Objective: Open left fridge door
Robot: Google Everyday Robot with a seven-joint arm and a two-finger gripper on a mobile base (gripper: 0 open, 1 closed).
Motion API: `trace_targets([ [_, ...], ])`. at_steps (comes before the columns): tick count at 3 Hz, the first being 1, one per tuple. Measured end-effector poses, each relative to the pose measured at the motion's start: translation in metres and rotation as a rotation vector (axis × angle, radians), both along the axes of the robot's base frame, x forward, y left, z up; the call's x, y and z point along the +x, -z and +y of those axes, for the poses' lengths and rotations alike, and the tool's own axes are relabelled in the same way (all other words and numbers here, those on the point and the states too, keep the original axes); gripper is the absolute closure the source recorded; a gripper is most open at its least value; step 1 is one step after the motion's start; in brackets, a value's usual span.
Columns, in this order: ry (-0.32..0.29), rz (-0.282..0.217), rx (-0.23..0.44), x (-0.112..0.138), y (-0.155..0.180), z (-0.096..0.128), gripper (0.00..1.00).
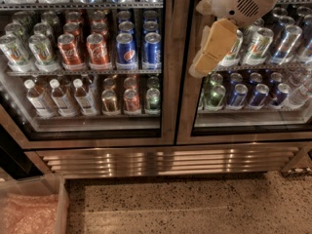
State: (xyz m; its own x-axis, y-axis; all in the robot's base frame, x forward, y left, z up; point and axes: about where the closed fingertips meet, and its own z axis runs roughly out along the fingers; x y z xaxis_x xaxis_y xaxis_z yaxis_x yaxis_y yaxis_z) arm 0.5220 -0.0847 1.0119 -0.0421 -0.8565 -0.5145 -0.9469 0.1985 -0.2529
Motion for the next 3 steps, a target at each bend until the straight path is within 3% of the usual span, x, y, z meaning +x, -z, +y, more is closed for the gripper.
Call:
trace_targets([
  [1,0.001,-0.013,0.003,0.004,0.003,0.004,0.00],
  [3,0.033,-0.107,-0.022,0.056,-0.002,0.015,0.00],
])
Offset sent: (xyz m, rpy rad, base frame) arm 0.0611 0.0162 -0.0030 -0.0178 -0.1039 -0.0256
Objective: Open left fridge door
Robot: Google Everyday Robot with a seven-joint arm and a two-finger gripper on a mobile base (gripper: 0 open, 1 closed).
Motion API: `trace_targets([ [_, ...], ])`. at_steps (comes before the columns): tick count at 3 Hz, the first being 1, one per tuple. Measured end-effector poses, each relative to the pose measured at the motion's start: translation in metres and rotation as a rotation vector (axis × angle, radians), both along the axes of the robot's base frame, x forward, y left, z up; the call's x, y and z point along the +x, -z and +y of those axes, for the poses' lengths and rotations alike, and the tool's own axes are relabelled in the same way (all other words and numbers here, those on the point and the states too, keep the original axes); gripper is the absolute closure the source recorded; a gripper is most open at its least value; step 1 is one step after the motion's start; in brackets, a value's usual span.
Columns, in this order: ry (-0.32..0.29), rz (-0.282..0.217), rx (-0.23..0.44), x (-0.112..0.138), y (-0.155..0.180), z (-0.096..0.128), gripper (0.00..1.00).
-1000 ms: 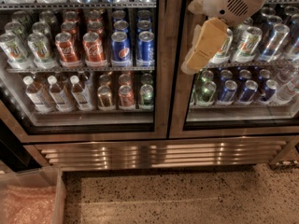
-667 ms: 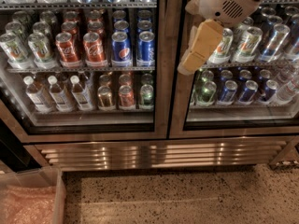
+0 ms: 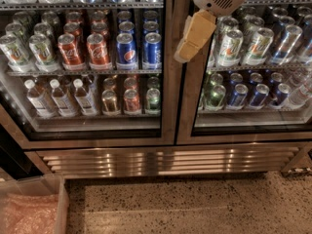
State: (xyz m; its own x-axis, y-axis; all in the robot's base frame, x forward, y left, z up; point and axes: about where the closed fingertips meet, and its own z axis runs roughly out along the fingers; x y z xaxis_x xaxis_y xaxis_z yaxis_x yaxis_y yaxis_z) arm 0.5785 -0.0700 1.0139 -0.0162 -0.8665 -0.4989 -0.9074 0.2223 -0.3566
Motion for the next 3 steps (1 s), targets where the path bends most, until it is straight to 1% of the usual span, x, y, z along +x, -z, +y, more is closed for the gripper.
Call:
trace_targets([
  [1,0.004,-0.021,0.005,0.017,-0.003,0.006,0.00],
  [2,-0.032,0.000,0.011,0.017,0.003,0.012,0.00],
  [3,-0.151,0.066,0.067,0.013,0.017,0.016,0.00],
])
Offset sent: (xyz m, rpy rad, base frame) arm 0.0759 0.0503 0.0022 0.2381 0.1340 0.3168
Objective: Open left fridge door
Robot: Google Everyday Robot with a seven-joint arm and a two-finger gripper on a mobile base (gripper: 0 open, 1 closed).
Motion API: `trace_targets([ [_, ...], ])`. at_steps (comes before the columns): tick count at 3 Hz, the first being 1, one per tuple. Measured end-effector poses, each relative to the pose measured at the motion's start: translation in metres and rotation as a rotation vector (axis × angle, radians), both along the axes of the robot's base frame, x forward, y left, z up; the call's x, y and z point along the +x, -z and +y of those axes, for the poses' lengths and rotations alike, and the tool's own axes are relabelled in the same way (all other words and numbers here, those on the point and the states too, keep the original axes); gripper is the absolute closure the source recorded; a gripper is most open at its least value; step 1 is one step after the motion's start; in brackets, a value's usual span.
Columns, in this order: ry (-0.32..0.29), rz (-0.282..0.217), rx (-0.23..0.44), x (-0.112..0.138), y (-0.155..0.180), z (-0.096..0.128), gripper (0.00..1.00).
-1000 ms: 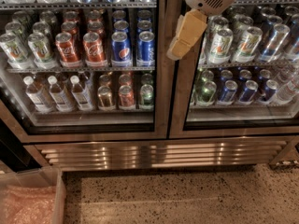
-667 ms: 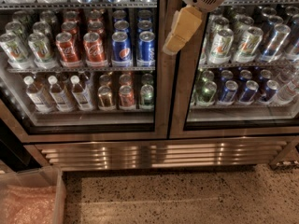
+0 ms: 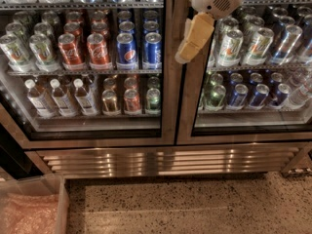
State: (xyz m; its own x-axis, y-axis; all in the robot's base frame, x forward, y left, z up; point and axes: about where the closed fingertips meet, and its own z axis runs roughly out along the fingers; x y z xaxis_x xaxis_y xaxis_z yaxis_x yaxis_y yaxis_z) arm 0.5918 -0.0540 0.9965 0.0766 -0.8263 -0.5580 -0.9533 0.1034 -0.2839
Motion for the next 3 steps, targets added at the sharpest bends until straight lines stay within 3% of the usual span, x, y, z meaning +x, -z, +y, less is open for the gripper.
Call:
trace_targets([
  [2,-0.011,0.004,0.005,-0.0047,0.0005,-0.0018,0.00],
  [3,-0.011,0.004,0.005,-0.0047,0.0005,-0.0018,0.19],
])
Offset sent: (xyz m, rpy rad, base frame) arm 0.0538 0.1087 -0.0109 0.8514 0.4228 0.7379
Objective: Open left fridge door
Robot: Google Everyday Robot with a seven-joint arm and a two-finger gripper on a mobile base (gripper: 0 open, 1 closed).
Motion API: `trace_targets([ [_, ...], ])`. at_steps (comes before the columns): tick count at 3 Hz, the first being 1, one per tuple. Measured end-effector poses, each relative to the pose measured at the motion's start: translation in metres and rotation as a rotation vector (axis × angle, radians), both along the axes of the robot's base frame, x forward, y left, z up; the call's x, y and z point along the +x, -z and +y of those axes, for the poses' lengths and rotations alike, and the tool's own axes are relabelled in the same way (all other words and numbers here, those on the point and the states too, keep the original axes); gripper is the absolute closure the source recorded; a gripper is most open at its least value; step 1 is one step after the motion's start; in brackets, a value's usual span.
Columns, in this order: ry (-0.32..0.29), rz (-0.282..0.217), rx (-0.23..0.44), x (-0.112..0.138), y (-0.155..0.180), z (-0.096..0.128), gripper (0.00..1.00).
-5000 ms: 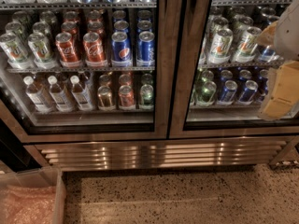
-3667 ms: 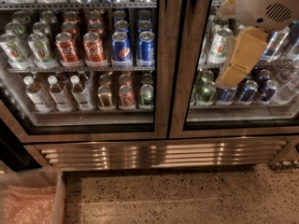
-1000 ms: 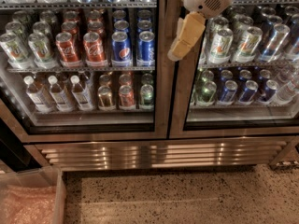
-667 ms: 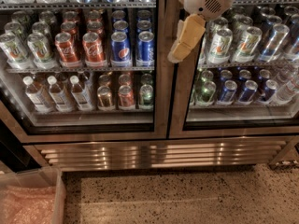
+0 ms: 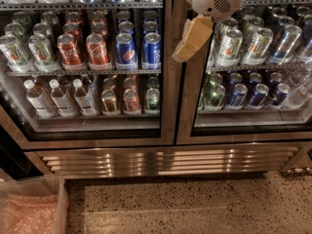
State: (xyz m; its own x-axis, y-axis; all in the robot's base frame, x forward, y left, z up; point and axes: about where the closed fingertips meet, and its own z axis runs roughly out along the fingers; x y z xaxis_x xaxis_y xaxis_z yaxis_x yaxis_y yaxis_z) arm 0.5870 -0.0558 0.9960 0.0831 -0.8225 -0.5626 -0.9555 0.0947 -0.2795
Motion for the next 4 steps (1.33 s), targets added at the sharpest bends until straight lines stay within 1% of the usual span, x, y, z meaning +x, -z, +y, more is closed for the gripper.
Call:
trace_targets([
  [3,0.000,0.000,0.000,0.0000,0.0001,0.0001,0.89],
  [4,0.000,0.000,0.000,0.0000,0.0001,0.0001,1.00],
])
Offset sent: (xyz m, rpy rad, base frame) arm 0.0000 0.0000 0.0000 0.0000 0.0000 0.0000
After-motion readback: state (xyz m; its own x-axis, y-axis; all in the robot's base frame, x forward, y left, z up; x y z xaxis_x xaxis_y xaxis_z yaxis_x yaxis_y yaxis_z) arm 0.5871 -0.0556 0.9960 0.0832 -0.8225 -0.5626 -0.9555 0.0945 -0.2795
